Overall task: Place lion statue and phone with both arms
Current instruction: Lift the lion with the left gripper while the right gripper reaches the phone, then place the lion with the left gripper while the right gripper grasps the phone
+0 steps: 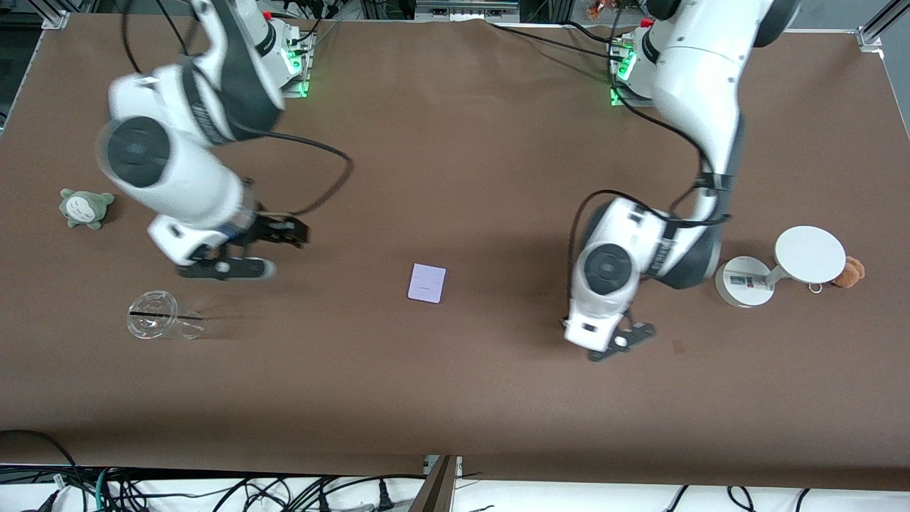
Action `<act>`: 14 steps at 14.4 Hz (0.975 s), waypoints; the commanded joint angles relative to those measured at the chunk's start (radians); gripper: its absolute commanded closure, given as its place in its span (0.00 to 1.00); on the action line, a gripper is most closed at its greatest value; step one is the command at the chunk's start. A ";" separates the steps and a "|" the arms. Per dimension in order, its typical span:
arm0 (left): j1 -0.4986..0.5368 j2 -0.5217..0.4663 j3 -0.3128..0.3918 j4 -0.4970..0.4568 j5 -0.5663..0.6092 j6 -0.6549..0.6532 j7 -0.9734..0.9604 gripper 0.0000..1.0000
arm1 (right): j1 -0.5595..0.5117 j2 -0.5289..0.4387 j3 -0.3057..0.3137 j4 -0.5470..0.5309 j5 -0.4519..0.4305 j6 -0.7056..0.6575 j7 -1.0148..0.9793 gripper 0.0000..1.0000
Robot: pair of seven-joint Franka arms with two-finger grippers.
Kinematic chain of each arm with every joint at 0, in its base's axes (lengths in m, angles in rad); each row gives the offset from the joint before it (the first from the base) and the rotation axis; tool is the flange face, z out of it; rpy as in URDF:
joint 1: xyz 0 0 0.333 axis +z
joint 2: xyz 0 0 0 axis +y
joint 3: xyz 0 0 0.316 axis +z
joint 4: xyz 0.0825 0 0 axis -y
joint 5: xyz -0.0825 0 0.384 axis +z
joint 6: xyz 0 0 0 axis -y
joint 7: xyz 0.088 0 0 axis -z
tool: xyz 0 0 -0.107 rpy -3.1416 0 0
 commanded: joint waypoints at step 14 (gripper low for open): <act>0.264 -0.210 -0.028 -0.471 0.018 0.356 0.481 0.80 | 0.230 0.459 -0.019 0.126 -0.026 0.594 0.474 0.00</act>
